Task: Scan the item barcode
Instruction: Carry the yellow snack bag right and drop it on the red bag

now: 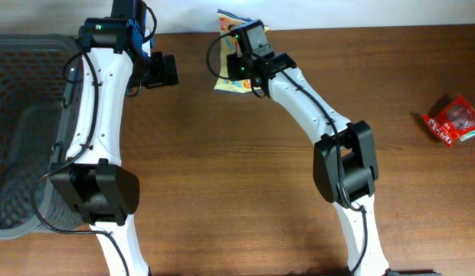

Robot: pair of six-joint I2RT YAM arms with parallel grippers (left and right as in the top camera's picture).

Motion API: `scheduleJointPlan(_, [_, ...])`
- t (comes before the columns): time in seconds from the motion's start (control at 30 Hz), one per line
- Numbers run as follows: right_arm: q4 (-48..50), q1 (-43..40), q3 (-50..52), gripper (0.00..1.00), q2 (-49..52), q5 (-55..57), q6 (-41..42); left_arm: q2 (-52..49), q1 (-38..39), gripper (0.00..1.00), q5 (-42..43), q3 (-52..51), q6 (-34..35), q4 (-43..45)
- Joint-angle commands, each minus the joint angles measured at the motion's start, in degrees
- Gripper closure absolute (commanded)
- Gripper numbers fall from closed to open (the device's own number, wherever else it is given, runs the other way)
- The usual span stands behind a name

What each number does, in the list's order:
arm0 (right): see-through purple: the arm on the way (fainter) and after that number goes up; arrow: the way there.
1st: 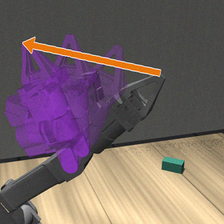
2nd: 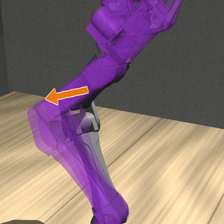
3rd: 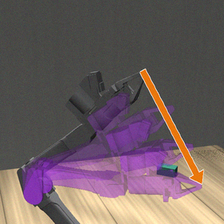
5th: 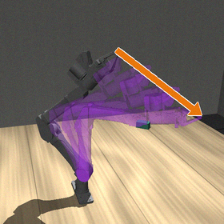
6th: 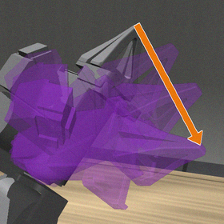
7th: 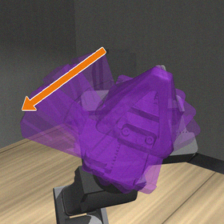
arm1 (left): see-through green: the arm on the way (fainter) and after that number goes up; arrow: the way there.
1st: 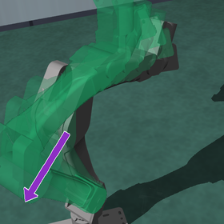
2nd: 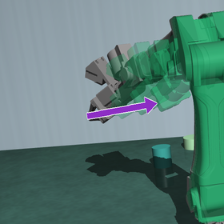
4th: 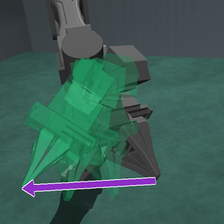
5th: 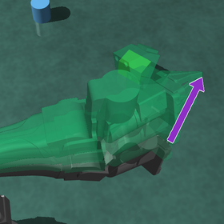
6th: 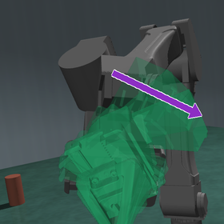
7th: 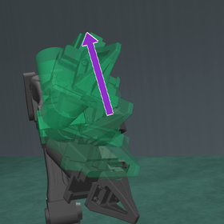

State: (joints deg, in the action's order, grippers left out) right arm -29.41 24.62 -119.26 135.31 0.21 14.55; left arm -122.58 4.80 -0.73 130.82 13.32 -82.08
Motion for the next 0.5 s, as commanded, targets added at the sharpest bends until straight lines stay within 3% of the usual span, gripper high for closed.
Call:
scheduleJointPlan(0.0, [1.7, -1.6, -1.8, 0.96, 0.2, -3.5, 3.1, 0.7, -0.1, 0.01, -0.4, 0.5, 0.6, -0.1])
scheduleJointPlan(0.1, [-1.5, -7.9, -5.7, 0.96, 0.2, -15.1, 6.9, 0.7, -0.1, 0.01, -0.4, 0.5, 0.6, -0.1])
scheduleJointPlan(0.23, [-33.9, -31.4, -24.6, 0.96, 0.0, -11.9, 10.0, 0.7, -0.1, 0.01, -0.4, 0.5, 0.6, -0.1])
scheduleJointPlan(0.33, [-47.0, -48.1, -24.2, 0.91, 0.1, -7.8, 9.9, 0.7, -0.1, 0.01, -0.4, 0.5, 0.6, -0.1])
scheduleJointPlan(0.37, [-49.9, -53.5, -23.4, 0.74, 0.1, -7.3, 9.9, 0.7, -0.1, 0.01, -0.4, 0.5, 0.6, -0.1])
scheduleJointPlan(0.4, [-51.0, -55.9, -22.9, 0.7, 0.1, -7.2, 8.6, 0.7, -0.1, 0.01, -0.4, 0.5, 0.6, -0.1])
scheduleJointPlan(0.43, [-51.8, -59.0, -21.2, 0.38, 0.1, -7.3, 7.3, 0.7, -0.1, 0.01, -0.4, 0.5, 0.6, -0.1])
scheduleJointPlan(0.47, [-52.8, -60.3, -20.5, 0.24, 0.1, -7.5, 7.3, 0.7, -0.1, 0.01, -0.4, 0.5, 0.6, -0.1])
